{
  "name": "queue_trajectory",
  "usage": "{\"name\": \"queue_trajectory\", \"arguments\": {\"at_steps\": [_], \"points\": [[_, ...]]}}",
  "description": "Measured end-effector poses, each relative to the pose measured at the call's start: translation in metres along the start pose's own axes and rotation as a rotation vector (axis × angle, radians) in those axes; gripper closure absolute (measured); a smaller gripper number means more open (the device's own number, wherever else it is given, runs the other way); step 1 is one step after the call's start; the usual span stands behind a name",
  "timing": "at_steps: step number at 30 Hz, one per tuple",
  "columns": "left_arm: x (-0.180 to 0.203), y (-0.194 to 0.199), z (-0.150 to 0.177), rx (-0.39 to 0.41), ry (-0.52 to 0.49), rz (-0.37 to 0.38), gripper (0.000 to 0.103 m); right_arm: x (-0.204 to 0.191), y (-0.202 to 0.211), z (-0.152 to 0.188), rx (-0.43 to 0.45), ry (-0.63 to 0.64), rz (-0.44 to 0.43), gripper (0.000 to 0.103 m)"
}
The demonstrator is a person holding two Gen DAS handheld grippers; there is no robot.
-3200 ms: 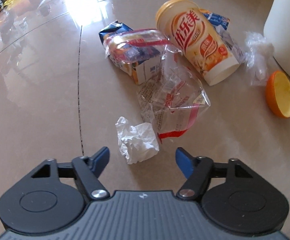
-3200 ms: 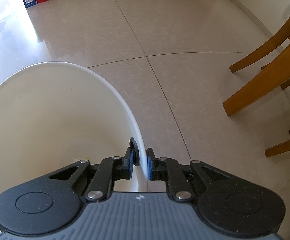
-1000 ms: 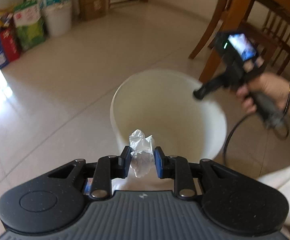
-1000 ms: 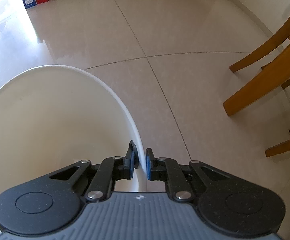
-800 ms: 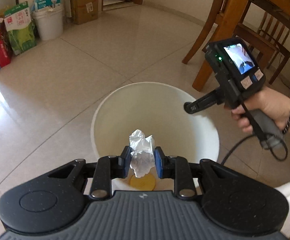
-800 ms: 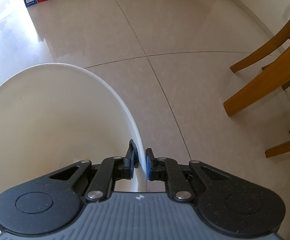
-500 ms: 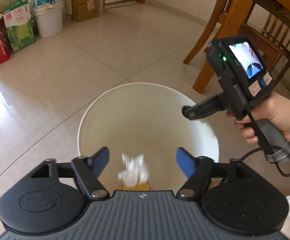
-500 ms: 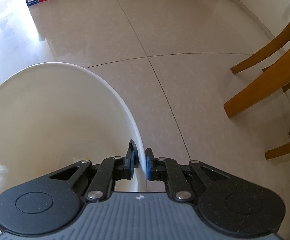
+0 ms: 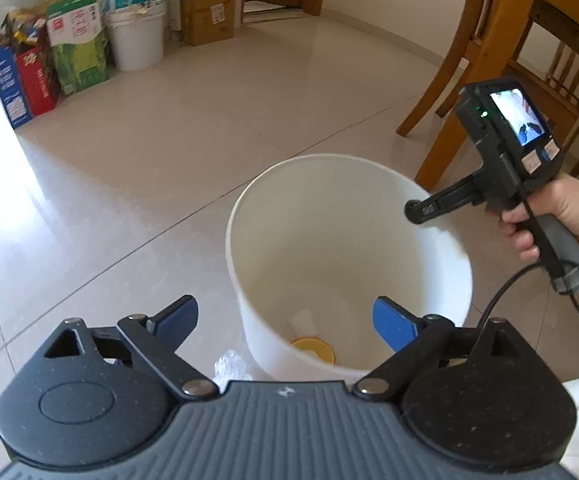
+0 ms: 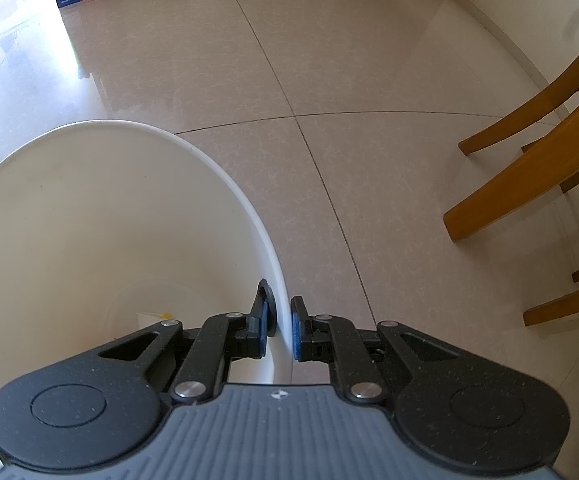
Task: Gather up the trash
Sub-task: 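Return the left gripper to the pile and grasp the second orange peel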
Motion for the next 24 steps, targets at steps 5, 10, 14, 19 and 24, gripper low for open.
{"name": "queue_trajectory", "arguments": {"at_steps": [5,10,14,19,24], "points": [[-0.017,-0.003,0.029,0.012,0.026,-0.037,0.004,0.001,0.001,-0.001,-0.001,-0.001,0.000,0.089],[-0.024,-0.018,0.066,0.013,0.078,-0.069,0.003,0.001,0.001,-0.001,-0.001,-0.002,0.000,0.089],[-0.019,-0.037,0.093,0.018,0.048,-0.122,0.003,0.002,0.001,-0.002,-0.002,-0.002,0.002,0.089],[-0.014,-0.071,0.128,-0.014,0.032,-0.146,0.003,0.003,0.001,-0.002,0.000,-0.002,0.004,0.089],[-0.009,-0.110,0.164,-0.052,0.097,-0.129,0.003,0.003,0.000,-0.002,-0.001,-0.005,0.005,0.089]]}}
Point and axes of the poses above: each gripper's, at about its wrist camera, not at the fingertips, and y roughly against the way its jaws point, x to its right, z to its underside, the point moved 5 cm from there along -y, roughly the way its jaws point, and after that the axes turned 6 degrees about -x, right-handed, at the moved point
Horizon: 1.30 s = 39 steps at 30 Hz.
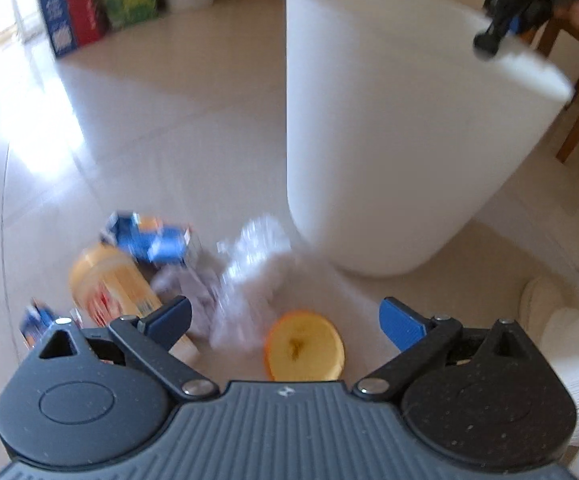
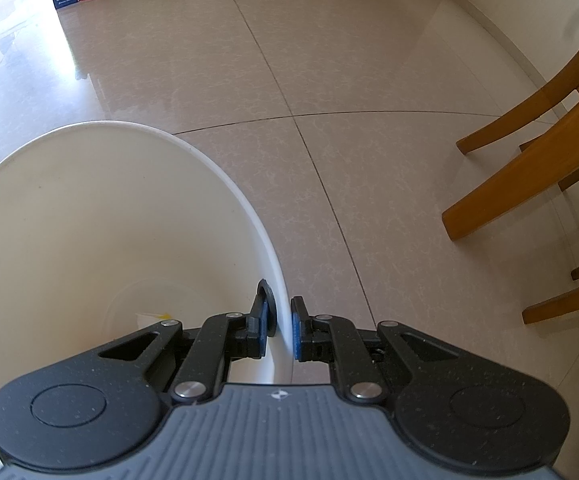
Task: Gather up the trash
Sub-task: 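Return the left gripper to the pile and grasp the second orange peel, then carry the orange peel over the wastebasket and open the left gripper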
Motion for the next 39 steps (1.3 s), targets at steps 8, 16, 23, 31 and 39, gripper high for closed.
{"name": "queue_trajectory", "arguments": {"at_steps": [8,16,23,31,39], "points": [[0.012,-0.052,0.037,-0.054,0.062,-0.018,0.003,0.000,0.000,0.000,0.000,-0.002,-0.001,0.089],[0.034,-0.088,0.056,-0.097,-0.009,-0.103,0.003,0.002,0.000,-0.001,0.000,-0.004,-0.006,0.089],[0.041,-0.103,0.055,-0.084,-0.022,-0.157,0.004,0.004,-0.001,-0.001,0.000,-0.006,-0.015,0.089],[0.035,-0.112,0.048,-0.108,0.077,-0.143,0.023,0.006,-0.001,-0.001,0.000,-0.009,-0.020,0.089],[0.022,-0.104,0.051,-0.140,0.171,-0.070,0.036,0.007,0.000,-0.001,0.001,-0.012,-0.025,0.089]]}}
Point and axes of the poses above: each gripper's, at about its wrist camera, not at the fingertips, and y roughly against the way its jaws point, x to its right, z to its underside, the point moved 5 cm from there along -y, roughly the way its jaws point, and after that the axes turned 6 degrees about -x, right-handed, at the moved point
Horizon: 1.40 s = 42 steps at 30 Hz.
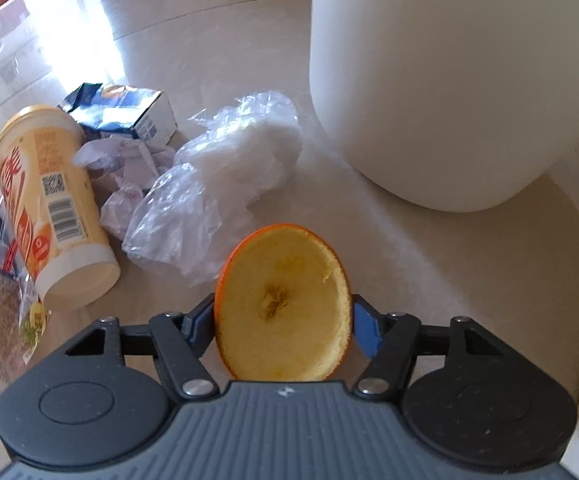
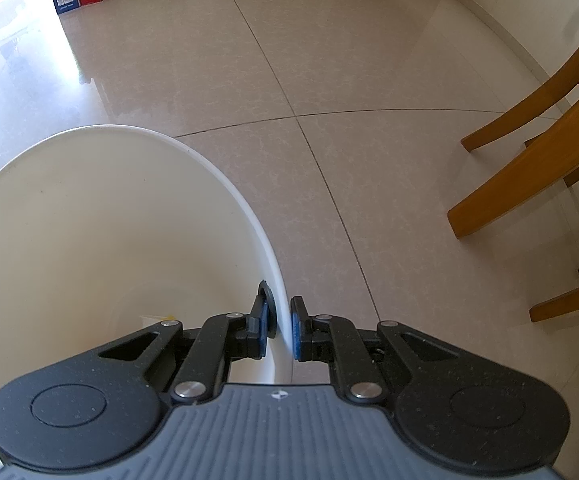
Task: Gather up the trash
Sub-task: 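Carry the orange peel over the wastebasket and open the left gripper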
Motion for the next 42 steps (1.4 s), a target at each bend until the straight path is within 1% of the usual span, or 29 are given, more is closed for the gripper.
{"name": "queue_trajectory", "arguments": {"at_steps": [9,14,17,19,23,26,29,32,35,38,40,42], "points": [[-0.011,0.027,0.007,-0.057,-0.047,0.068,0.038,0.000,0.000,0.000,0.001,0.003,0.001,0.089],[-0.023,0.062,0.011,-0.086,-0.077,0.089,0.038,0.000,0.000,0.000,0.000,0.003,0.000,0.089],[-0.032,0.091,0.003,-0.083,-0.110,0.099,0.039,-0.001,0.001,0.000,0.001,0.003,-0.001,0.089],[-0.036,0.109,-0.009,-0.077,-0.136,0.092,0.039,-0.002,0.001,0.000,0.001,0.006,0.000,0.089],[-0.045,0.158,-0.040,-0.052,-0.160,0.104,0.039,-0.003,0.001,-0.001,0.000,0.006,0.001,0.089],[-0.041,0.196,-0.072,0.009,-0.196,0.099,0.039,-0.002,0.001,-0.001,-0.002,-0.002,-0.006,0.089],[-0.033,0.233,-0.105,0.089,-0.206,0.090,0.039,0.000,0.001,-0.002,-0.002,0.000,-0.006,0.089],[-0.017,0.261,-0.138,0.140,-0.220,0.115,0.039,0.003,0.000,-0.003,-0.003,-0.001,-0.012,0.089],[0.006,0.275,-0.170,0.183,-0.257,0.123,0.039,0.009,-0.002,-0.005,-0.017,-0.047,-0.039,0.089],[0.033,0.279,-0.197,0.231,-0.296,0.137,0.039,0.011,-0.002,-0.006,-0.018,-0.052,-0.036,0.089],[0.046,0.271,-0.209,0.231,-0.301,0.160,0.039,0.011,-0.002,-0.005,-0.015,-0.048,-0.034,0.089],[0.059,0.260,-0.216,0.209,-0.306,0.176,0.038,0.012,-0.002,-0.004,-0.015,-0.048,-0.037,0.090]]}}
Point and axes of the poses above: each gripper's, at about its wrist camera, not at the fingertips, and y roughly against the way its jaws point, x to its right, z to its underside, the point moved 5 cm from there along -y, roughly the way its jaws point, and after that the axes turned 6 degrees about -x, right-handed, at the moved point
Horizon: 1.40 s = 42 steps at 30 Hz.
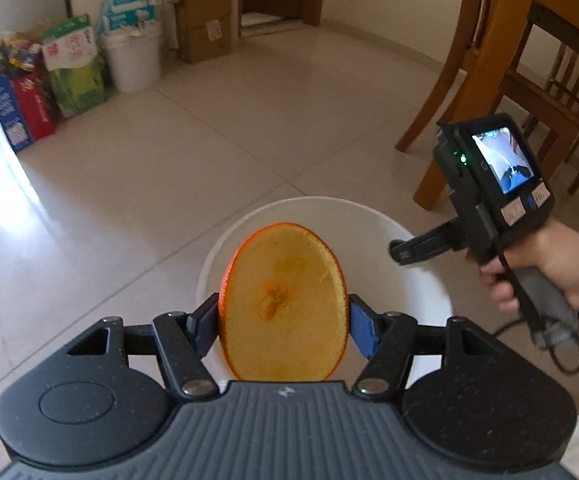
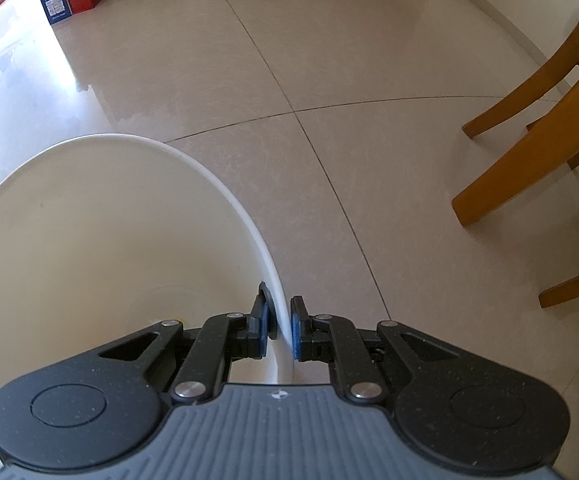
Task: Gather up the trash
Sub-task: 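Carry the orange peel over the wastebasket and open the left gripper, then lower the left gripper to the pile and grasp the clear plastic wrapper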
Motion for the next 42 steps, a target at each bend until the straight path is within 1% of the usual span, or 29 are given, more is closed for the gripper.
{"name": "queue_trajectory", "arguments": {"at_steps": [3,4,5,6,8,9,12,16,19,23,26,28,31,33,36,42], "points": [[0.008,-0.022,-0.004,-0.042,-0.014,0.001,0.034,0.000,-0.001,0.002,0.007,0.010,-0.005,0.090],[0.006,-0.030,-0.003,-0.058,-0.012,0.002,0.028,-0.001,0.000,0.003,0.010,0.016,-0.004,0.090],[0.006,-0.033,-0.001,-0.066,-0.009,-0.003,0.025,-0.002,0.000,0.003,0.011,0.019,-0.003,0.090],[0.009,-0.031,0.001,-0.060,-0.004,-0.010,0.023,-0.003,0.000,0.003,0.012,0.018,-0.002,0.090],[0.005,-0.028,0.002,-0.040,0.002,-0.018,0.012,-0.004,0.000,0.004,0.012,0.020,-0.002,0.090],[0.002,-0.023,0.004,-0.031,0.012,-0.023,0.011,-0.004,0.000,0.004,0.013,0.021,-0.001,0.090],[-0.007,-0.010,0.012,-0.019,0.031,-0.009,0.010,-0.007,0.001,0.007,0.018,0.029,0.006,0.090],[-0.027,0.000,0.029,-0.007,0.058,-0.042,0.007,-0.011,0.002,0.009,0.021,0.039,0.016,0.090],[-0.048,0.002,0.045,-0.028,0.095,-0.061,0.007,-0.011,0.003,0.010,0.024,0.034,0.012,0.090],[-0.079,-0.001,0.077,-0.060,0.175,-0.090,0.007,-0.015,0.004,0.010,0.029,0.044,0.026,0.089],[-0.103,-0.002,0.103,-0.072,0.232,-0.128,0.007,-0.017,0.004,0.011,0.032,0.049,0.032,0.089],[-0.117,-0.002,0.119,-0.080,0.268,-0.136,0.007,-0.018,0.004,0.011,0.033,0.050,0.035,0.089],[-0.134,-0.007,0.144,-0.097,0.290,-0.156,0.007,-0.021,0.005,0.011,0.036,0.055,0.042,0.089],[-0.139,-0.013,0.160,-0.108,0.299,-0.169,0.007,-0.022,0.005,0.011,0.035,0.052,0.043,0.088],[-0.145,-0.024,0.186,-0.128,0.320,-0.167,0.007,-0.022,0.005,0.011,0.035,0.054,0.047,0.088],[-0.148,-0.051,0.244,-0.168,0.410,-0.162,0.007,-0.024,0.005,0.010,0.034,0.056,0.056,0.088]]}}
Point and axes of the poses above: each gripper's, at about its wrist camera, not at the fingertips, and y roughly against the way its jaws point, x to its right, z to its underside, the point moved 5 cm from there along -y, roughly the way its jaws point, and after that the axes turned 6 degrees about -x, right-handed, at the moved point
